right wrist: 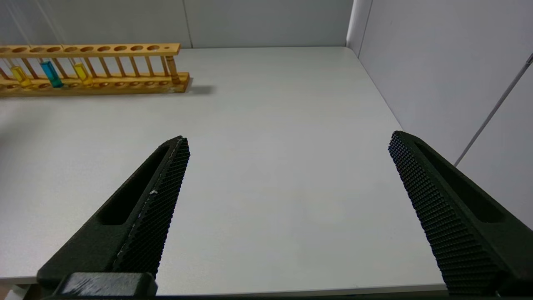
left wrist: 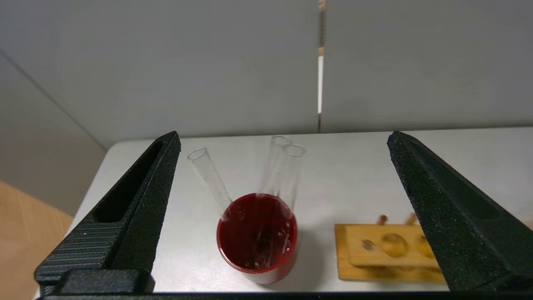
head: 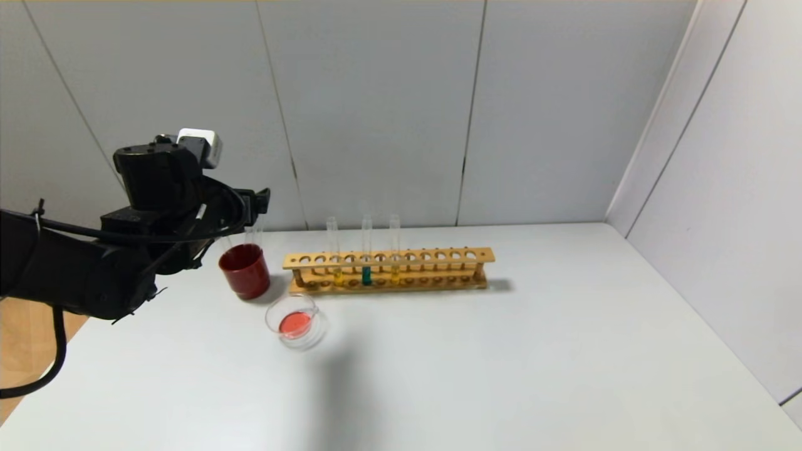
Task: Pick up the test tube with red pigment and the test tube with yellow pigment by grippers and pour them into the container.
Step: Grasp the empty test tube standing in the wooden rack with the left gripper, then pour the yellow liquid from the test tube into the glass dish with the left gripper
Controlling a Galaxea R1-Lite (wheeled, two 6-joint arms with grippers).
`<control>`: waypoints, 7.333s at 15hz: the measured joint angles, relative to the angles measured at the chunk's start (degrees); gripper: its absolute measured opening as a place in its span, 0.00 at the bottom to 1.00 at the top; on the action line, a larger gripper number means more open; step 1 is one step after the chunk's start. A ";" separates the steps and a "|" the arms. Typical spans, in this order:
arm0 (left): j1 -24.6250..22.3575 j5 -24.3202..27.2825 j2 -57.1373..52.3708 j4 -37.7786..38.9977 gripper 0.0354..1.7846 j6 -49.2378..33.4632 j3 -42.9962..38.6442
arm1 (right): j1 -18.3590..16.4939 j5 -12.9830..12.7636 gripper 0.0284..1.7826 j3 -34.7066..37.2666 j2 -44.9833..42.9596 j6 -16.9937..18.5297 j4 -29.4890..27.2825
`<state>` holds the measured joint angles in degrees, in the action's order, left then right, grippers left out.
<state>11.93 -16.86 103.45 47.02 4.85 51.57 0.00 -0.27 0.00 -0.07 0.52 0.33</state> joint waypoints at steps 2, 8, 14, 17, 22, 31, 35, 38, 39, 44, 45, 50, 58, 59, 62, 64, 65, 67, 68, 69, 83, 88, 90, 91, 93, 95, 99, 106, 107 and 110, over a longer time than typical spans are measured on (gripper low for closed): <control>2.10 0.61 -3.54 -0.02 0.98 2.89 -3.01 | 0.00 0.00 0.98 0.00 0.00 0.00 0.00; 2.83 18.43 -9.70 -0.13 0.98 2.65 -14.25 | 0.00 0.00 0.98 0.00 0.00 0.00 -0.02; 2.47 28.18 -7.12 1.21 0.98 -2.84 -19.82 | 0.00 0.00 0.98 0.00 0.00 0.00 -0.02; 2.54 29.31 -3.21 5.90 0.98 -2.74 -20.13 | 0.00 0.00 0.98 0.00 0.00 -0.01 -0.02; 3.08 29.59 4.13 11.28 0.98 -2.40 -15.43 | 0.00 0.00 0.98 0.00 0.00 -0.01 0.00; 3.69 29.61 12.90 5.90 0.98 -2.35 -2.82 | 0.00 0.00 0.98 0.00 0.00 0.00 -0.02; 4.24 29.54 15.90 2.86 0.98 -2.33 1.93 | 0.00 0.00 0.98 0.00 0.00 0.00 -0.02; 4.35 29.43 17.86 1.99 0.98 -2.32 4.47 | 0.00 0.00 0.98 0.00 0.00 0.00 -0.02; 4.35 29.37 18.46 1.60 0.98 -2.29 5.27 | 0.00 0.02 0.98 0.00 0.00 0.00 -0.02; 4.35 29.10 20.72 1.00 0.92 -2.22 7.89 | 0.00 0.00 0.98 0.00 0.00 0.00 -0.02; 4.38 29.10 20.99 0.96 0.87 -2.22 8.16 | 0.00 0.00 0.98 0.00 0.00 0.00 -0.02; 5.21 28.90 21.82 0.28 0.42 -2.29 9.73 | 0.00 0.00 0.98 0.00 0.00 0.00 0.00; 5.58 27.86 20.94 -0.22 0.16 -2.18 10.45 | 0.00 0.00 0.98 0.00 0.00 0.00 0.00; 5.60 27.82 20.33 -1.13 0.16 -2.16 10.86 | 0.00 0.00 0.98 0.00 0.00 0.00 0.00; 5.69 27.75 17.27 -6.14 0.16 -2.13 14.58 | 0.00 0.00 0.98 0.00 0.00 0.00 -0.02; 5.71 27.75 14.30 -10.92 0.16 -1.99 18.42 | 0.00 0.00 0.98 0.00 0.00 0.00 -0.02; 5.69 27.64 12.59 -13.62 0.16 -1.94 20.54 | 0.00 0.02 0.98 0.00 0.00 0.00 -0.02; 5.45 27.31 9.18 -18.08 0.16 -1.44 23.43 | 0.00 0.00 0.98 0.00 0.00 0.00 0.00; 5.16 26.94 7.22 -19.13 0.16 -0.20 24.15 | 0.00 0.00 0.98 0.00 0.00 0.00 0.00; 4.84 26.67 5.47 -19.46 0.16 1.34 24.37 | 0.00 0.00 0.98 0.00 0.00 0.00 -0.02; -5.49 26.70 -12.91 -18.05 0.16 29.25 -7.55 | 0.00 0.02 0.98 0.00 0.00 0.00 0.00; -6.18 26.70 -8.13 -17.70 0.16 40.96 -11.80 | 0.00 0.02 0.98 0.00 0.00 0.00 0.00; -6.56 26.59 -6.18 -17.58 0.16 45.53 -12.30 | 0.00 0.00 0.98 0.00 0.00 0.00 0.00; -6.64 26.56 -5.44 -17.59 0.16 46.65 -12.41 | 0.00 0.00 0.98 0.00 0.00 0.00 -0.02; -6.75 26.48 -4.30 -17.58 0.16 47.93 -12.43 | 0.00 0.02 0.98 0.00 0.00 0.00 0.00; -7.06 26.45 -3.43 -17.58 0.16 51.85 -12.35 | 0.00 0.00 0.98 0.00 0.00 -0.01 -0.02; -7.83 25.15 -1.74 -17.70 0.16 62.49 -10.64 | 0.00 0.00 0.98 0.00 0.00 0.00 -0.02; -8.24 19.97 0.71 -17.86 0.16 75.11 -8.57 | 0.00 0.02 0.98 0.00 0.00 0.00 -0.02; -8.13 19.55 1.10 -17.83 0.16 75.90 -8.27 | 0.00 0.00 0.98 0.00 0.00 -0.01 0.00; -7.45 17.85 2.28 -17.81 0.16 77.95 -7.34 | 0.00 0.02 0.98 0.00 0.00 0.00 0.00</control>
<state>4.49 0.99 105.73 29.21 82.80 44.23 0.00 -0.24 0.00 -0.07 0.52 0.33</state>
